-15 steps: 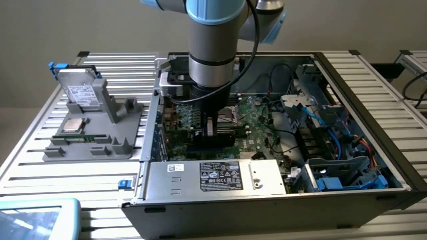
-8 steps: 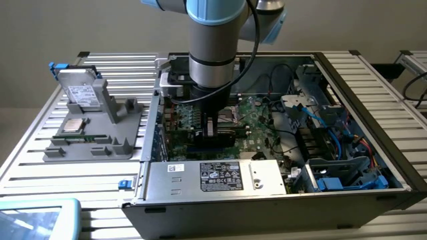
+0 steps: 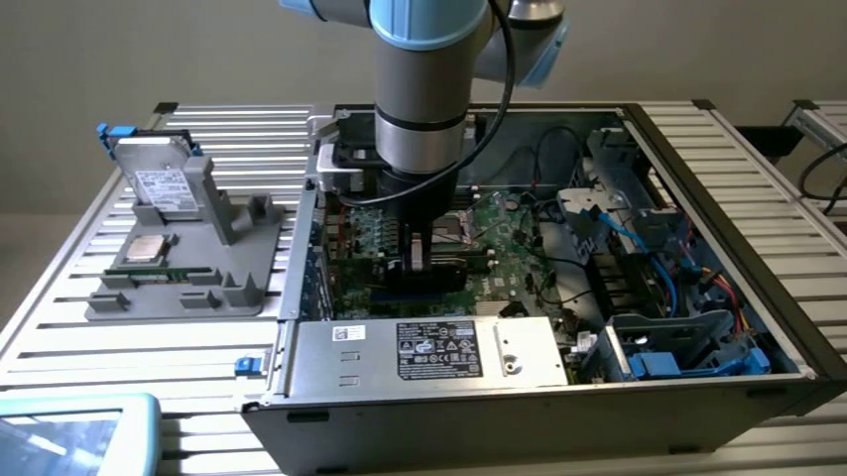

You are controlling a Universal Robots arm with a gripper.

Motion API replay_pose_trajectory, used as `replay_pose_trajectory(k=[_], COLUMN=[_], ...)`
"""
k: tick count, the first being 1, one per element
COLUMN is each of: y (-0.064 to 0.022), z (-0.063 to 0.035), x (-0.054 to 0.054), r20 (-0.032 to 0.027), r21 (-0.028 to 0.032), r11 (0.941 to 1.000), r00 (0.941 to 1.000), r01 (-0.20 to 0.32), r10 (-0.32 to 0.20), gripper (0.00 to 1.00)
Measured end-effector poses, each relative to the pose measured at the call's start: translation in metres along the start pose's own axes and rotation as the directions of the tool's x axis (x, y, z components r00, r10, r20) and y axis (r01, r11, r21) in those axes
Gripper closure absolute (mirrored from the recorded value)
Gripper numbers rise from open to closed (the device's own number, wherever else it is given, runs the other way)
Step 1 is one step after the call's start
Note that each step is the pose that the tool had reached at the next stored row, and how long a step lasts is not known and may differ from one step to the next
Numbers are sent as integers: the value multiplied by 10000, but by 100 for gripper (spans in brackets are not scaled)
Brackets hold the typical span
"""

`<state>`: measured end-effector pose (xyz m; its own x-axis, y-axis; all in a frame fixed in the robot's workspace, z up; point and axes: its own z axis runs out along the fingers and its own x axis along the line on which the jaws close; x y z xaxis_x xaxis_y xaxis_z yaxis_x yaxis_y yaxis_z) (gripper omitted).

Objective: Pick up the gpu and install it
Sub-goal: 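Insert the gpu into the slot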

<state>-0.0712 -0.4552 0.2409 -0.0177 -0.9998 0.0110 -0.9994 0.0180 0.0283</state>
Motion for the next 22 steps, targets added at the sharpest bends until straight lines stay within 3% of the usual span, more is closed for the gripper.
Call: replay_pose_trajectory(k=[22], y=[0], z=[3], x=[15], r20=[49], r21=[0], r11=[10000], r00=[10000], r01=[40], r10=[-40], gripper=[73])
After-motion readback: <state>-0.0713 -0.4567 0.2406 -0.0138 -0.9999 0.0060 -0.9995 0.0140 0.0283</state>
